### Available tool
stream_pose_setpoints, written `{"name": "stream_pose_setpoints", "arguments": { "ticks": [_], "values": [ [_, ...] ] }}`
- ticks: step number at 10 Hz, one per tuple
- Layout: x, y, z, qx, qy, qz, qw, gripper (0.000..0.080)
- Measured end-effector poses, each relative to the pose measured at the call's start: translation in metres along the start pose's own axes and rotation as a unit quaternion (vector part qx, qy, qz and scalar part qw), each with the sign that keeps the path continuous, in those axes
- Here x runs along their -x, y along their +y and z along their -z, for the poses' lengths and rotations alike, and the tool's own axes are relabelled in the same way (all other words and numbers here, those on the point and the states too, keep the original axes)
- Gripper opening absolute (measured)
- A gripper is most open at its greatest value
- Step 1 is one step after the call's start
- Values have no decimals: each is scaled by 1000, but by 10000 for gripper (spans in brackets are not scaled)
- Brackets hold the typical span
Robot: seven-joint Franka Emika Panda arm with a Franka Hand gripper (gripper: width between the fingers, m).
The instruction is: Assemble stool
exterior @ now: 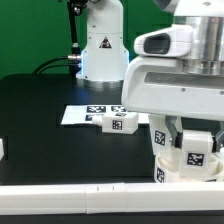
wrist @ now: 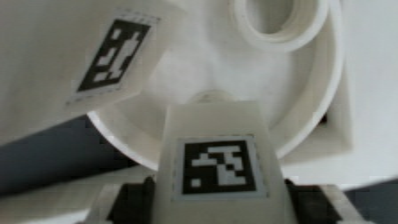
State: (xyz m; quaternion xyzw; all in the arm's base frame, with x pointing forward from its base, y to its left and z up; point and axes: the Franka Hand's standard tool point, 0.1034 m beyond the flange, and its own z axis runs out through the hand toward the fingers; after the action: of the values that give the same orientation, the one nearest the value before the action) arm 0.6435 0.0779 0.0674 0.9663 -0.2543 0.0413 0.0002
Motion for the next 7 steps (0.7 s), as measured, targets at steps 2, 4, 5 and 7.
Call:
{"name": "stream_pose_setpoints", "arguments": {
  "ticks": [2,4,5,7],
  "values": [
    [-3,7,-1,-8,-3,-65,998,337],
    [-2,10,-2,-3,-6,-144,990,337],
    [-2,12,-3,-2,-7,-196,981,337],
    [1,21,-2,9,-3,-366,931,337]
  ]
}}
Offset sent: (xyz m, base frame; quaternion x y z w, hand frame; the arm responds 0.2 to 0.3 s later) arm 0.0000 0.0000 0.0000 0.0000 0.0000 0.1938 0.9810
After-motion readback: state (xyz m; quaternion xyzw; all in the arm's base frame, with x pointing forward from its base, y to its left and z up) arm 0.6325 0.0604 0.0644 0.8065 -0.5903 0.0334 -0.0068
